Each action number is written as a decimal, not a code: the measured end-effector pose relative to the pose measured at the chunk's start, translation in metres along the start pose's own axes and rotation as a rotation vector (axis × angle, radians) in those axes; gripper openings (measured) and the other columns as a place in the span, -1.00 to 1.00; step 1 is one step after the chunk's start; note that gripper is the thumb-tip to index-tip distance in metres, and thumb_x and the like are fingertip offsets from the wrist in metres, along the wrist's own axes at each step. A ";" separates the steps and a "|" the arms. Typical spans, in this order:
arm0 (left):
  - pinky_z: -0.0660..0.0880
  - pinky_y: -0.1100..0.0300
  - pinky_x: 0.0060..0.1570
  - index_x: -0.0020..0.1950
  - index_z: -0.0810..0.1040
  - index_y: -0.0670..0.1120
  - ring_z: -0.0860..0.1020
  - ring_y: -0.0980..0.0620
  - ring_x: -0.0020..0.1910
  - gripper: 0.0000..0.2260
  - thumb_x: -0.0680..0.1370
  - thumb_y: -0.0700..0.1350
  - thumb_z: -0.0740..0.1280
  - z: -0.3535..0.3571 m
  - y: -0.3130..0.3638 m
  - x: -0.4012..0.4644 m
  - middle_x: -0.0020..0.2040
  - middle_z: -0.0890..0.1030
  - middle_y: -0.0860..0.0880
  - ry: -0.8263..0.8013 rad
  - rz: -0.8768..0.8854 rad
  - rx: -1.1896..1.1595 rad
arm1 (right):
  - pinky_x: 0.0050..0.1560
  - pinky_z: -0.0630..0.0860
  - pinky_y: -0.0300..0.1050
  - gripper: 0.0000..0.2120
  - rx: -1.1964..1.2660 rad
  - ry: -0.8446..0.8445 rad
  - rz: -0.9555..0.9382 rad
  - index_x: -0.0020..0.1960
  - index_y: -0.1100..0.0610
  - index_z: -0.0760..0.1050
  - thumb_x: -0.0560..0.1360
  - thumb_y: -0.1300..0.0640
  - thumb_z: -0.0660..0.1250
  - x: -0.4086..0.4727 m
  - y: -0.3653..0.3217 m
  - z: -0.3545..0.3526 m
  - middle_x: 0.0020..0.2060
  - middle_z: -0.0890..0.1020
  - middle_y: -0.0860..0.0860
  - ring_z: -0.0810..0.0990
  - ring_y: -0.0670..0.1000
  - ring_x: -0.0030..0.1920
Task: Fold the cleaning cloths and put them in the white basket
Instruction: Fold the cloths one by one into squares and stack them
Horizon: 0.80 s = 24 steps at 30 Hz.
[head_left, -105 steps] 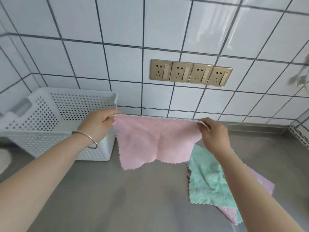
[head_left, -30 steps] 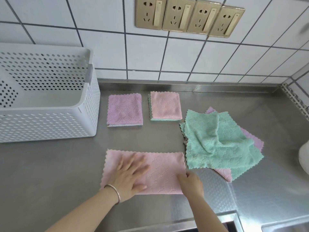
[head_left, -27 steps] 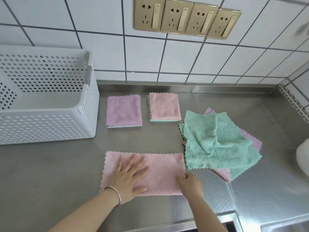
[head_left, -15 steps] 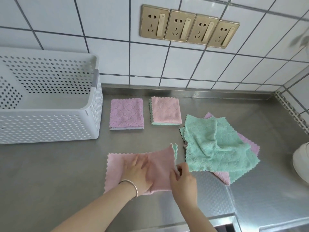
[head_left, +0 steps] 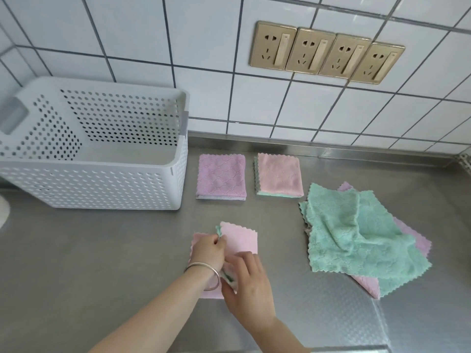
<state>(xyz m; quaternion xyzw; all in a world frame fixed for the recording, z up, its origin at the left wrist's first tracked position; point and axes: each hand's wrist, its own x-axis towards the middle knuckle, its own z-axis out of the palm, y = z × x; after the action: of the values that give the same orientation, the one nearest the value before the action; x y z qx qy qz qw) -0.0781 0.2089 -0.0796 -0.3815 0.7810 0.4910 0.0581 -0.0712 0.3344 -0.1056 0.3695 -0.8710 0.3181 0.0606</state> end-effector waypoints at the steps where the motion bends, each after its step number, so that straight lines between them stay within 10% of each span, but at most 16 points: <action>1: 0.19 0.17 -0.28 -0.46 0.31 -0.09 0.36 -0.08 -0.28 -0.63 0.57 -0.11 0.16 -0.005 -0.006 0.003 -0.44 0.36 -0.06 -0.001 -0.009 -0.025 | -0.07 0.37 -0.30 -0.54 -0.015 -0.030 -0.007 0.09 0.07 0.45 0.20 0.16 0.39 -0.003 0.001 0.003 0.03 0.47 -0.06 0.47 0.01 -0.05; 6: 0.38 0.12 -0.15 -0.04 0.56 -0.20 0.44 -0.06 -0.22 -0.73 0.58 -0.10 0.11 -0.019 -0.036 0.012 -0.13 0.58 -0.20 0.004 -0.099 -0.187 | 0.31 0.34 -0.14 -0.26 -0.188 -0.240 0.042 0.40 0.07 0.30 0.19 0.09 0.17 -0.014 0.005 0.015 0.40 0.37 0.02 0.28 0.02 0.38; 11: 0.36 0.20 -0.13 0.09 0.50 -0.06 0.52 -0.06 -0.11 -0.85 0.54 -0.10 0.24 -0.015 -0.047 0.008 -0.06 0.59 -0.05 0.148 -0.143 -0.249 | 0.15 0.52 0.06 -0.28 -0.262 -0.399 0.085 0.42 -0.02 0.26 0.23 0.12 0.07 -0.020 0.003 0.028 0.40 0.37 -0.02 0.24 0.06 0.40; 24: 0.42 0.16 0.05 -0.01 0.61 -0.15 0.58 -0.14 0.04 -0.78 0.46 -0.04 0.37 -0.010 -0.055 0.016 0.01 0.66 -0.15 0.230 -0.346 -0.235 | 0.29 0.14 -0.03 -0.26 -0.285 -0.364 -0.021 0.47 -0.10 0.10 0.29 0.14 0.09 -0.024 0.010 0.036 0.51 0.11 -0.07 -0.13 0.02 0.52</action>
<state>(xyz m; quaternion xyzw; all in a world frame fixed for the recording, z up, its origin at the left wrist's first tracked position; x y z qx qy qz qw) -0.0506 0.1803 -0.1213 -0.5673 0.6428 0.5147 0.0074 -0.0564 0.3327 -0.1474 0.4177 -0.8997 0.1194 -0.0428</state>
